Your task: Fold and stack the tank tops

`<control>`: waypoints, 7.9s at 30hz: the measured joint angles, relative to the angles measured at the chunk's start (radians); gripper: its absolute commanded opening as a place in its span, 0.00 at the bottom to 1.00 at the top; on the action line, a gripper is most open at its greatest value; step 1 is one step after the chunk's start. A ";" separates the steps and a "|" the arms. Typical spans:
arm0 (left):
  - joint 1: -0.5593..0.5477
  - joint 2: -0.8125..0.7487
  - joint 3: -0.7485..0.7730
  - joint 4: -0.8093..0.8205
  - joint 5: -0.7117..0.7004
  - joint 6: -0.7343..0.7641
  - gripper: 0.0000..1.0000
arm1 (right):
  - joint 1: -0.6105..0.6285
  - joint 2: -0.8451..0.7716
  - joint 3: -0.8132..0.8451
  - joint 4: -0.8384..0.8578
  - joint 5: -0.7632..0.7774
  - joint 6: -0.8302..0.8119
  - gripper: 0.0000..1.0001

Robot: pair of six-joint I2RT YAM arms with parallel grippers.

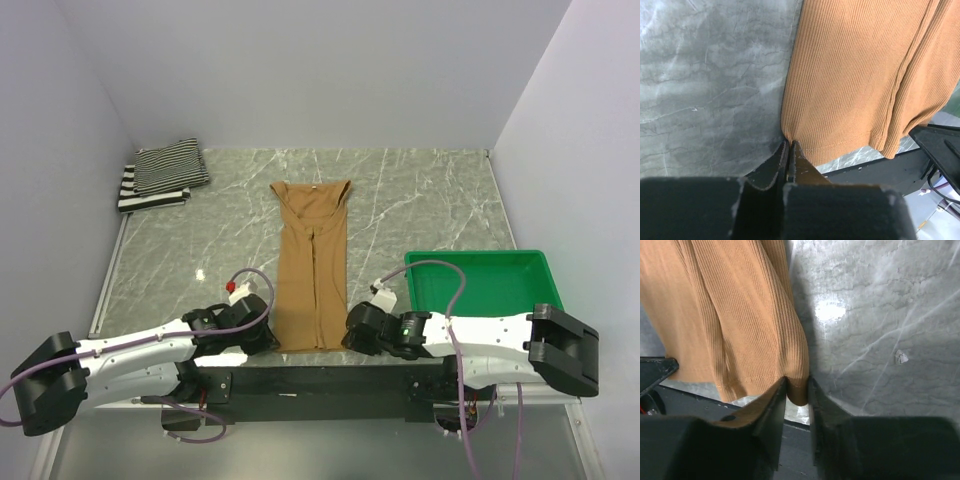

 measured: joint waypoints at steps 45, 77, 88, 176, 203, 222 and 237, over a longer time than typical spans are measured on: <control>0.395 0.279 0.401 0.060 -0.031 0.263 0.00 | -0.412 0.249 0.483 -0.115 -0.014 -0.435 0.00; 0.548 0.380 0.443 0.254 0.132 0.380 0.01 | -0.446 0.417 0.731 -0.111 0.008 -0.616 0.34; 0.386 0.398 0.312 0.336 0.175 0.287 0.01 | -0.393 0.669 0.782 -0.133 -0.013 -0.612 0.25; 0.744 0.797 0.605 0.397 0.302 0.310 0.01 | -0.484 1.088 1.139 0.212 -0.460 -0.353 0.08; 0.646 0.948 0.754 0.377 0.262 0.338 0.15 | -0.669 0.946 1.085 0.219 -0.518 -0.348 0.29; 0.541 0.980 0.932 0.320 0.257 0.435 0.08 | -0.752 0.442 0.550 0.093 -0.207 -0.484 0.17; 0.406 1.151 0.977 0.391 0.410 0.406 0.01 | -0.772 0.584 0.531 0.150 -0.223 -0.489 0.13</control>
